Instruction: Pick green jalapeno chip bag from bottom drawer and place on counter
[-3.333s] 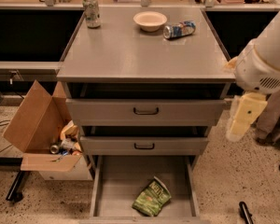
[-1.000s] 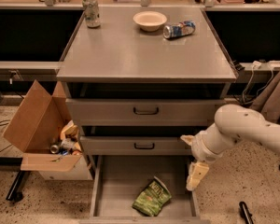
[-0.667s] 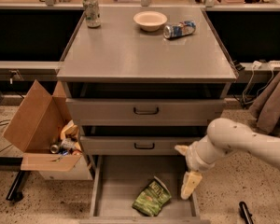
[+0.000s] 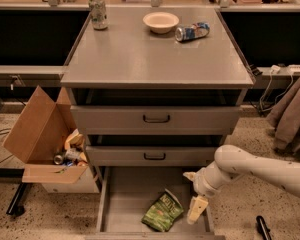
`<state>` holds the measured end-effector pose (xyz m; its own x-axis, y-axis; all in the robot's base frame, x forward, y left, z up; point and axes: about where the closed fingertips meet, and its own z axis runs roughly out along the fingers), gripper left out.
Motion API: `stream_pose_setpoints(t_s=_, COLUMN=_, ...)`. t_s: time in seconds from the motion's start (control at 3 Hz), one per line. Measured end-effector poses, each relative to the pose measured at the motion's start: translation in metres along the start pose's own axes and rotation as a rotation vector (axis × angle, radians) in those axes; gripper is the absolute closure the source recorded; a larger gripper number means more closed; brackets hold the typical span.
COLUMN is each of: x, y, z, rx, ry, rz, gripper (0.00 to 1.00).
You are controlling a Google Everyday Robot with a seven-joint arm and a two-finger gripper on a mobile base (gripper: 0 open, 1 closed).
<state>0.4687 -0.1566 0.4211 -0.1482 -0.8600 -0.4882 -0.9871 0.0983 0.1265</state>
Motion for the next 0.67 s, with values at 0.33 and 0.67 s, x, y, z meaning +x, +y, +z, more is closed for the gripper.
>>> stream_pose_setpoints(t_s=0.33, x=0.000, y=0.000, z=0.000, rx=0.000, ry=0.000, rz=0.000, gripper=0.00)
stream_pose_setpoints(t_s=0.67, x=0.007, y=-0.008, z=0.016, rx=0.011, ry=0.024, rz=-0.005, gripper=0.00)
